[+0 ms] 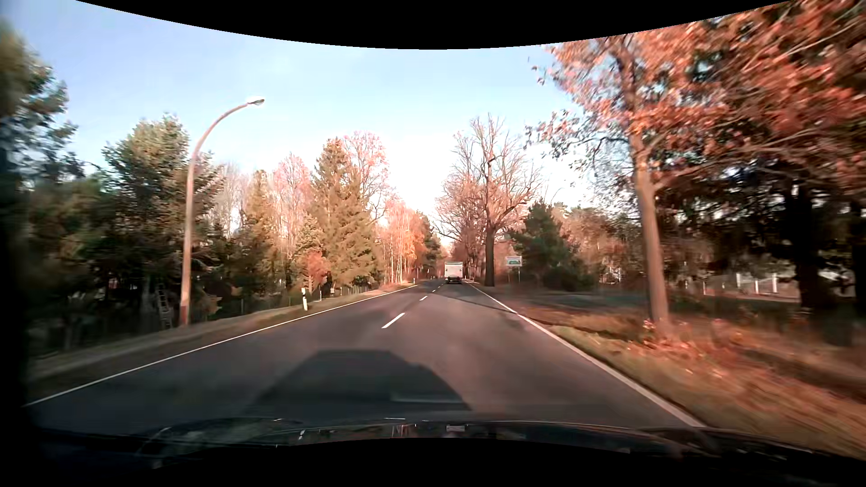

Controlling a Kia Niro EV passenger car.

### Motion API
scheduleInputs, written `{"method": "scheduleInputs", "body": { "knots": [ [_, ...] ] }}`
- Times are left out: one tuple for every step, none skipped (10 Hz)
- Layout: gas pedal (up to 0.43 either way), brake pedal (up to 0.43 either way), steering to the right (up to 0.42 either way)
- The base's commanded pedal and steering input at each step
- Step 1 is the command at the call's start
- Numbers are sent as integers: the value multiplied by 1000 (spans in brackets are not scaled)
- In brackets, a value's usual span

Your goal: Follow the waypoints while adhering to traffic rules and regulations

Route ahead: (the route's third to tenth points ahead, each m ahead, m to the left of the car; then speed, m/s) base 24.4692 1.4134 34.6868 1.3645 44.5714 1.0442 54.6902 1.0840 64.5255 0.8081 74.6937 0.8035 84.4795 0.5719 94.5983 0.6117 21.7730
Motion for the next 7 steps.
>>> {"method": "scheduleInputs", "body": {
  "knots": [
    [240,0,-1],
    [240,0,-1],
    [240,0,-1],
    [248,0,-1],
    [248,0,-1],
    [248,0,-1],
    [248,0,-1]
  ]
}}
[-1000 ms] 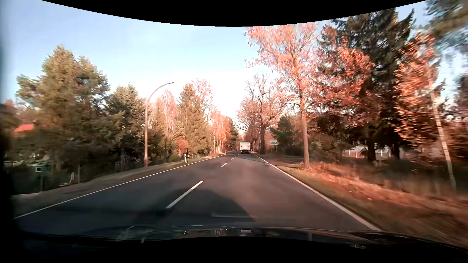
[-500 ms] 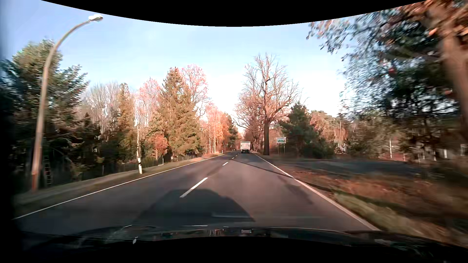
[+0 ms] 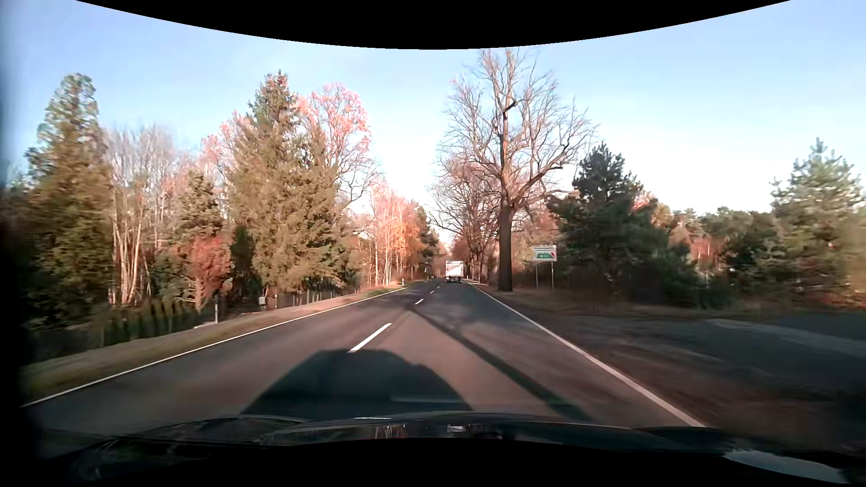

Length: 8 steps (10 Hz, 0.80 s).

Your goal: Follow the waypoints while adhering to traffic rules and regulations

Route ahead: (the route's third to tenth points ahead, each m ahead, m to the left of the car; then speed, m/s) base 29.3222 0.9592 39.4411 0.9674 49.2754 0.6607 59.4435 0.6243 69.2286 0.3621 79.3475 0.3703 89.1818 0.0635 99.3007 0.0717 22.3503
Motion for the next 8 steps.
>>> {"method": "scheduleInputs", "body": {
  "knots": [
    [248,0,-1],
    [248,0,-1],
    [248,0,-1],
    [248,0,-1],
    [248,0,-1],
    [248,0,-1],
    [248,0,-1],
    [248,0,-1]
  ]
}}
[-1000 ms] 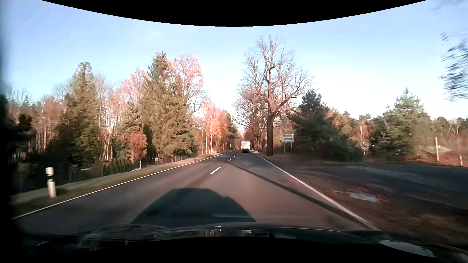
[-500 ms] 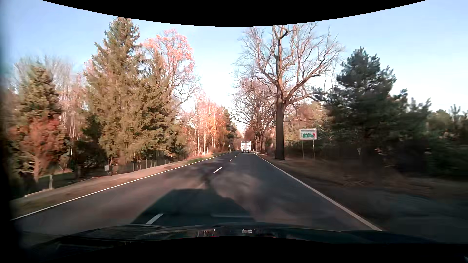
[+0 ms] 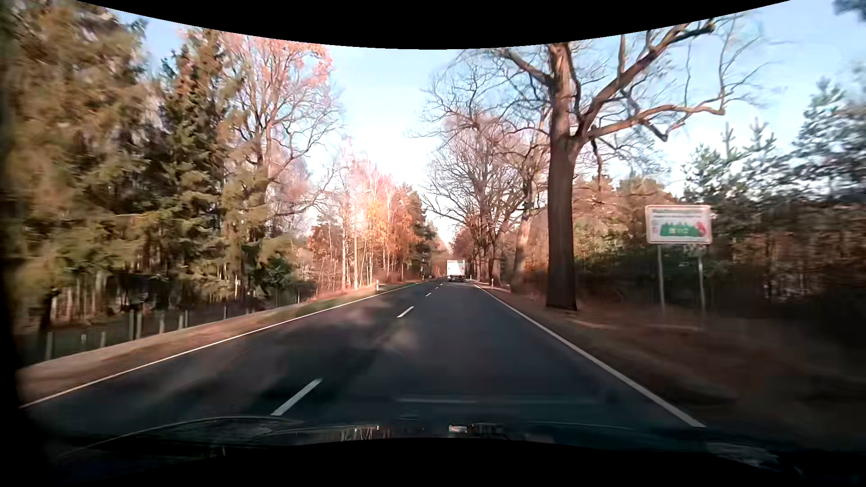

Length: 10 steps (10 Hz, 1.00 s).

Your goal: Follow the waypoints while adhering to traffic rules and regulations

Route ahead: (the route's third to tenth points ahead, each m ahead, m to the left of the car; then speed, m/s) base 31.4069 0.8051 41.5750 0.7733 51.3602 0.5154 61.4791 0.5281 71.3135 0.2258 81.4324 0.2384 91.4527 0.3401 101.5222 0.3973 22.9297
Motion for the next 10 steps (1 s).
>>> {"method": "scheduleInputs", "body": {
  "knots": [
    [248,0,-1],
    [248,0,0],
    [248,0,0],
    [248,0,0],
    [248,0,0],
    [248,0,-1],
    [248,0,0],
    [240,0,0],
    [228,0,0],
    [220,0,0]
  ]
}}
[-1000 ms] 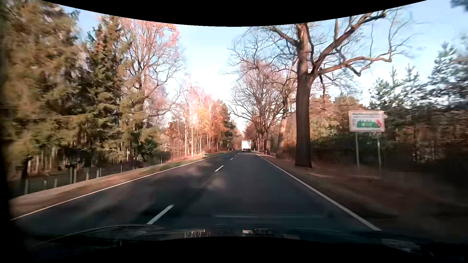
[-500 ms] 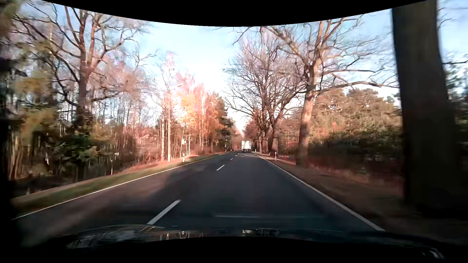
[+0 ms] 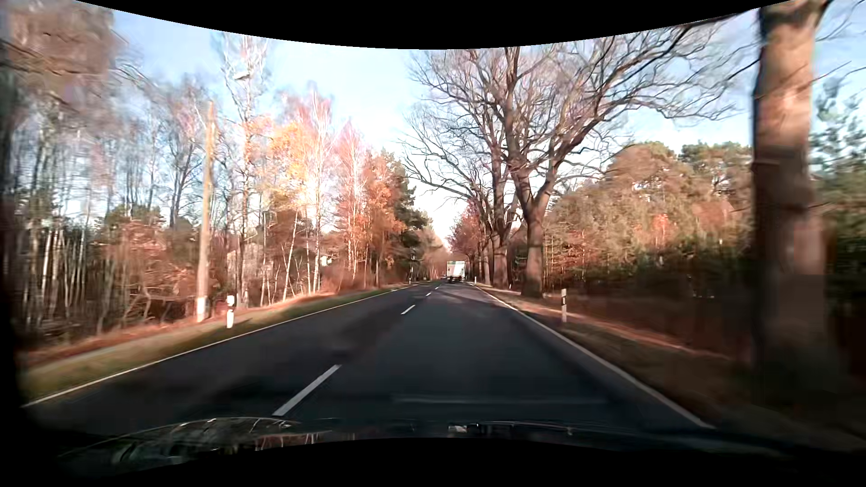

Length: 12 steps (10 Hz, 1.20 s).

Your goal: Follow the waypoints while adhering to traffic rules and regulations

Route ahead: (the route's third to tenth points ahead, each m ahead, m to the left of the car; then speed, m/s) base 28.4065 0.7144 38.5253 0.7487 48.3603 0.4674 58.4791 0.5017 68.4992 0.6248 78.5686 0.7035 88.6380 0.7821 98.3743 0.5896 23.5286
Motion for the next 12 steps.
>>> {"method": "scheduleInputs", "body": {
  "knots": [
    [209,0,-1],
    [209,0,-1],
    [197,0,-1],
    [189,0,-1],
    [189,0,-1],
    [177,0,-1],
    [177,0,-1],
    [177,0,-1],
    [177,0,0],
    [169,0,-1],
    [169,0,-1],
    [169,0,-1]
  ]
}}
